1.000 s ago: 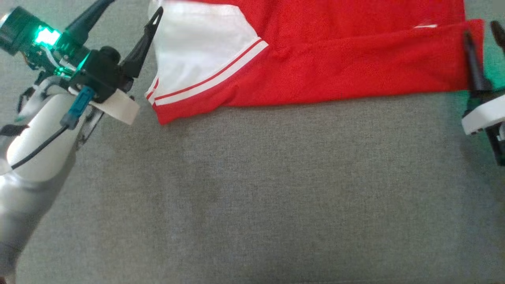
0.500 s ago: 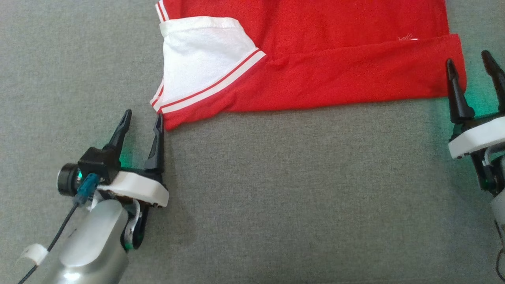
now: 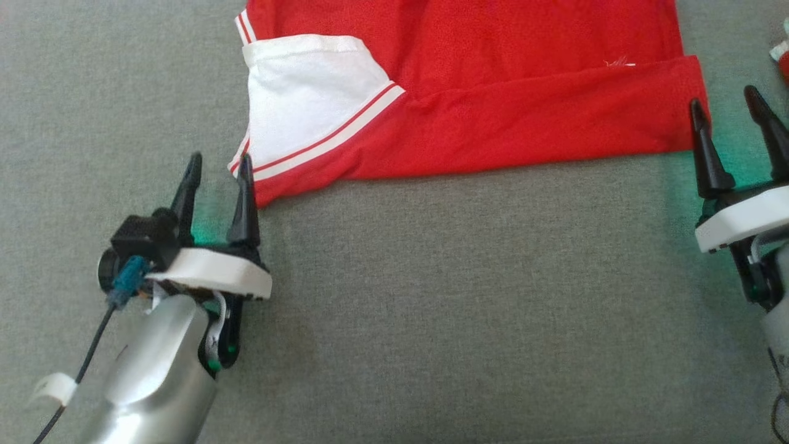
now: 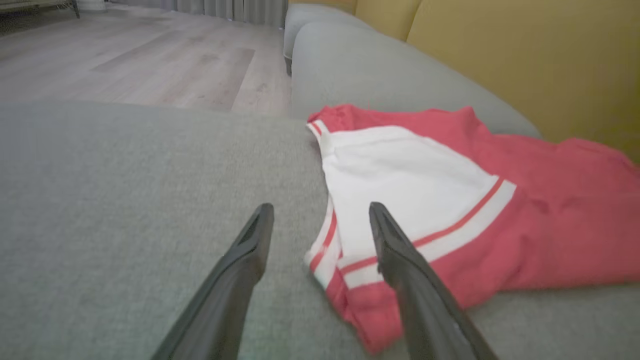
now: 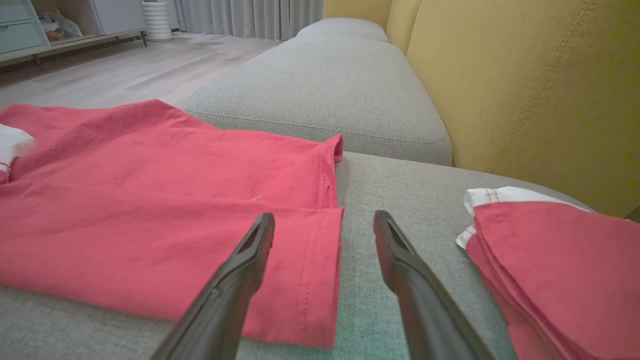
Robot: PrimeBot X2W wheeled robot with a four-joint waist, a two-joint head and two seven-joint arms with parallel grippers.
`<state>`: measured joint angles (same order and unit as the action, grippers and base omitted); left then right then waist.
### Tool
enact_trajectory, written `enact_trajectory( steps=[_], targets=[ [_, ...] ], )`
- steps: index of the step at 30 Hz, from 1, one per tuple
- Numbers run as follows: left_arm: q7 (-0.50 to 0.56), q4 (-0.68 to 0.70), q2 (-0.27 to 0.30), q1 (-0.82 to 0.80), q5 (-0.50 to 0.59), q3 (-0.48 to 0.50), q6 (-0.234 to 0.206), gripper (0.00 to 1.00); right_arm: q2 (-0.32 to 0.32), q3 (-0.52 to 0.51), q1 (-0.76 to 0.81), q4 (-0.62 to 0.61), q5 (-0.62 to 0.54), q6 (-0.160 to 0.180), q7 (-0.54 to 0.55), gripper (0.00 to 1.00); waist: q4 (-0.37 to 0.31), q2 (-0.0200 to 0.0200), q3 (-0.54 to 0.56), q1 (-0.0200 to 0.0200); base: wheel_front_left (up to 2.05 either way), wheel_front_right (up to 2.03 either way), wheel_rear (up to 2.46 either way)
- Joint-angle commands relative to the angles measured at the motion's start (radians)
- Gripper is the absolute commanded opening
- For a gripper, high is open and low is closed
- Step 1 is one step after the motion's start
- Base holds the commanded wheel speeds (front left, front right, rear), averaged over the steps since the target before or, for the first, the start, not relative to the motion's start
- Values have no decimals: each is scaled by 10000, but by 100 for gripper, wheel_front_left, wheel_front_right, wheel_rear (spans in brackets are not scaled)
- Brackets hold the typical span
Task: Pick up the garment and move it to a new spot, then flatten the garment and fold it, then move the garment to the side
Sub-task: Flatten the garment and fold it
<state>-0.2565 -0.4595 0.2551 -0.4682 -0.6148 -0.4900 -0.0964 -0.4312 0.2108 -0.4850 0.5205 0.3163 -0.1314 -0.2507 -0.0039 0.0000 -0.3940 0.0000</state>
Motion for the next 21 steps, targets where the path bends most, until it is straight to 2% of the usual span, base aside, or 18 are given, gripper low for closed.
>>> enact_trajectory(
  steps=[1,6,12,14,15,16,17,21],
  targets=[
    [-50,414,198,-12,113,511,-62,100,-118,92,181,-205,-62,7,-110,100,-10,0,19,0,0,0,0],
    [173,529,113,471,212,320,88,100,-36,144,198,-158,-43,7,-110,100,-88,0,85,0,0,0,0],
    [1035,-113,83,439,208,121,-278,100,39,223,117,-143,-11,7,-110,100,-159,0,-49,0,0,0,0],
    [1134,-193,62,377,212,16,-183,100,30,243,101,-99,7,7,-110,100,-165,0,-92,0,0,0,0],
    [1185,-210,38,366,177,-37,-89,93,20,242,100,-59,23,7,-110,100,-161,0,-106,0,0,0,0],
    [1216,-216,25,356,158,-92,7,33,12,239,102,-4,50,7,-110,100,-155,0,-113,0,0,0,0],
    [1240,-223,23,351,143,-141,92,0,11,239,107,78,93,7,-110,100,-147,0,-114,0,0,0,0],
    [1024,-124,99,348,199,-220,253,0,106,200,129,650,439,7,-110,100,-62,0,-60,0,0,0,0]
  ],
)
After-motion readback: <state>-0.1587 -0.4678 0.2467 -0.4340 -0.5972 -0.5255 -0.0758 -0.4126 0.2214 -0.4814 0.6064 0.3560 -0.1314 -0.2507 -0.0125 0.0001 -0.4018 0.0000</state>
